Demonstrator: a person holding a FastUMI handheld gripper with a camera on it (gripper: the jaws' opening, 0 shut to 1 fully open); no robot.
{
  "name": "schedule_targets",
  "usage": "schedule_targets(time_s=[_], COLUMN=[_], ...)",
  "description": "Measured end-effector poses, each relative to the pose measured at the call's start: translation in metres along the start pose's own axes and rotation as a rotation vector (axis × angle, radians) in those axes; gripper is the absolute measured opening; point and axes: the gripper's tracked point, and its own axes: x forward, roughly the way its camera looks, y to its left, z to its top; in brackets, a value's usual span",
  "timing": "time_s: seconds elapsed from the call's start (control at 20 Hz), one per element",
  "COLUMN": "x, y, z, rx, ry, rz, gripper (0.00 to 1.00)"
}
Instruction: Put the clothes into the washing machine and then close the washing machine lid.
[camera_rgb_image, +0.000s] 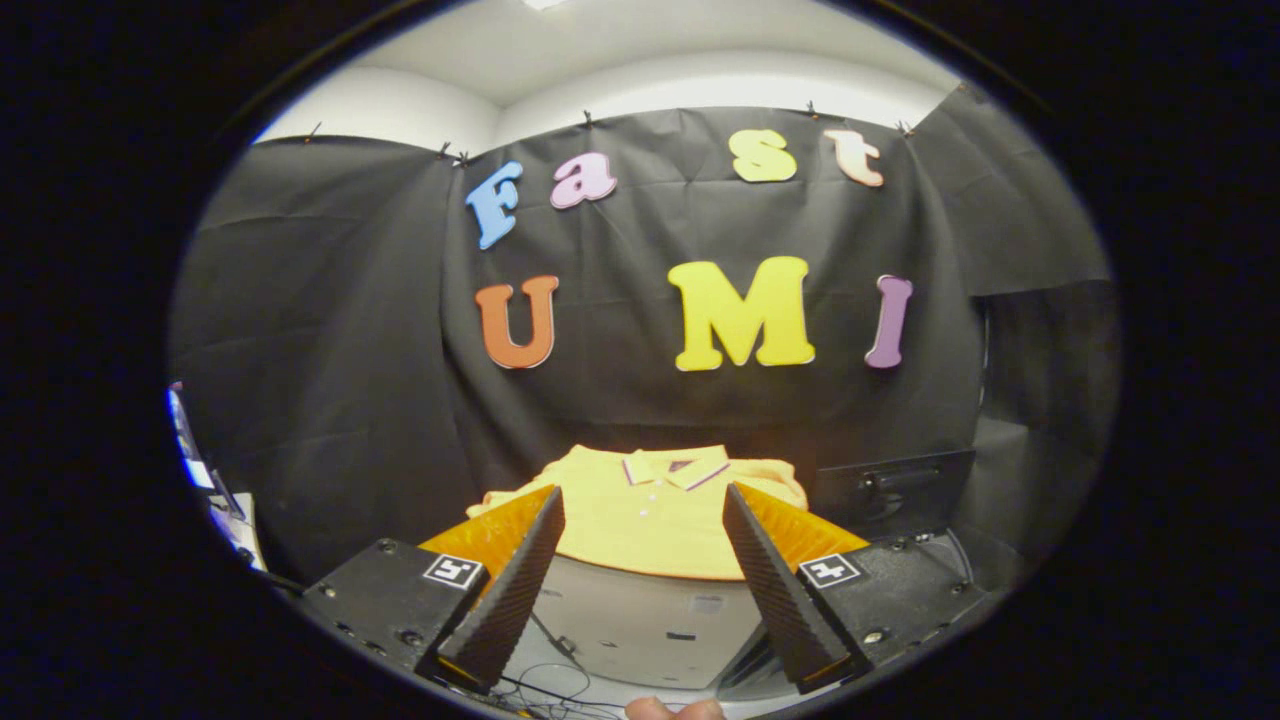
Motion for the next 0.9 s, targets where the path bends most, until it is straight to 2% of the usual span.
schedule_targets(time_s=[0.2,0.4,0.6,0.9], x=[0.057,0.123,0.176,0.231], y=[0.014,0.002,-0.005,-0.023], z=[0.009,0.006,-0.019,-0.047], rx=[0.012,0.012,0.0,0.006], ry=[0.048,0.166,0.378,0.637], rz=[0.06,0.047,0.043,-0.037], gripper=[1.0,1.0,1.0,1.0])
